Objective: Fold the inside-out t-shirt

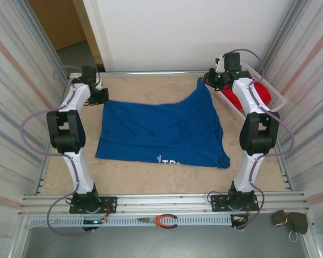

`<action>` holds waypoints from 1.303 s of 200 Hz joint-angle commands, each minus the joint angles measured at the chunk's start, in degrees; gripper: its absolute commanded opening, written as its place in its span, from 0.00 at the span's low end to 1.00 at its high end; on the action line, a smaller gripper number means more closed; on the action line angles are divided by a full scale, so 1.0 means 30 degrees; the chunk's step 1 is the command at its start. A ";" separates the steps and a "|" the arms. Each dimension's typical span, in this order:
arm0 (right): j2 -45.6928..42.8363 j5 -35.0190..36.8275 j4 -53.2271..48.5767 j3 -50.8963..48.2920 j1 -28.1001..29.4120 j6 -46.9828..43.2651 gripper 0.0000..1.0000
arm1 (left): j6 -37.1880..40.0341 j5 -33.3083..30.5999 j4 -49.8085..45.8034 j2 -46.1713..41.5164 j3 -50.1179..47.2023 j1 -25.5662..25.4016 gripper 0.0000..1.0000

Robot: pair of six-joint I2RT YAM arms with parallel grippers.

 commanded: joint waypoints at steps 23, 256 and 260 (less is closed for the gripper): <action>-0.2843 -0.0316 0.0961 -0.2582 -0.0214 0.0834 0.00 | -0.2348 0.2542 0.1409 -0.1343 -0.2211 0.1020 0.00; -2.1866 0.7173 -0.2604 -2.2366 0.4294 0.5813 0.36 | -0.6932 0.5818 0.5872 -0.8780 -1.5424 0.3863 0.47; -2.1939 0.7374 -0.2873 -2.2230 0.4286 0.5773 0.40 | -0.6975 0.5688 0.5830 -0.9033 -1.5458 0.3915 0.52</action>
